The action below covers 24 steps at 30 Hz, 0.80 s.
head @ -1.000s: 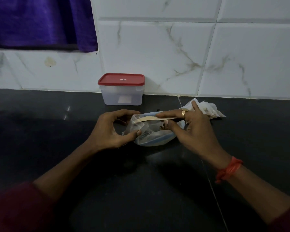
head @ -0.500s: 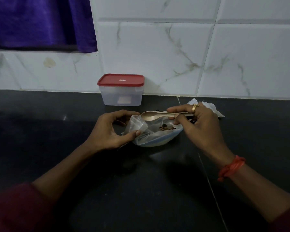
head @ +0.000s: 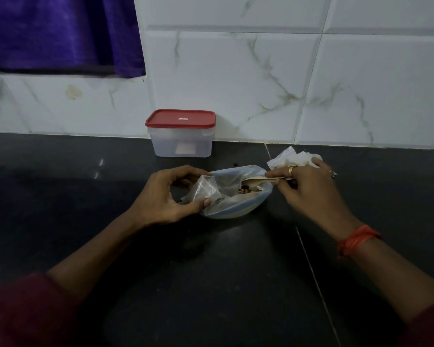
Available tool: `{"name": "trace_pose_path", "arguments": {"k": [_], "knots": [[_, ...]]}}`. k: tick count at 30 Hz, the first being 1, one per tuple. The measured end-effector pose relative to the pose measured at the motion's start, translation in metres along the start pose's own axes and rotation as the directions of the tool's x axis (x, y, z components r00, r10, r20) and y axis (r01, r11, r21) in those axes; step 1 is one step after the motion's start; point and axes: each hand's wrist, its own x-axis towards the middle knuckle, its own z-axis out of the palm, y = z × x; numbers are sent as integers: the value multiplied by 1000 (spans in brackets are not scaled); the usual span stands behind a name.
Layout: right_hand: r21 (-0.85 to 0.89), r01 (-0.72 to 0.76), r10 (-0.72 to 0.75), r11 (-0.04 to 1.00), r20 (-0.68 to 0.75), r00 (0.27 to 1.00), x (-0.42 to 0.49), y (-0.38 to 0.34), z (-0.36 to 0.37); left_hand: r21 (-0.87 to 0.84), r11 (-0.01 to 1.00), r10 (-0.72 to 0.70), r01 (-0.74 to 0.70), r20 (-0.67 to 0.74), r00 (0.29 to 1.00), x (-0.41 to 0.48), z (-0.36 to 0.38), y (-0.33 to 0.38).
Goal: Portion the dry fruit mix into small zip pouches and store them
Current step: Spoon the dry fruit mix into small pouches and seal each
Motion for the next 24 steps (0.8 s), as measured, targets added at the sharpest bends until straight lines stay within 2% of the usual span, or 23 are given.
{"name": "trace_pose_path", "arguments": {"k": [8, 15, 17, 22, 24], "knots": [[206, -55, 62, 977, -28, 998, 1, 1, 0, -13, 1000, 10, -11, -51, 999, -1, -1, 2], [194, -50, 65, 980, -69, 995, 0, -2, -4, -37, 999, 20, -23, -78, 997, 0, -3, 5], [216, -79, 90, 973, -39, 995, -2, -3, -5, -40, 999, 20, -23, -73, 997, 0, -2, 4], [308, -174, 133, 935, 149, 980, -2, -4, -2, -39, 999, 18, -20, -62, 998, -1, -1, 2], [322, -198, 150, 926, 169, 974, -3, -4, -3, -29, 999, 16, -18, -60, 998, 0, -2, 1]]}}
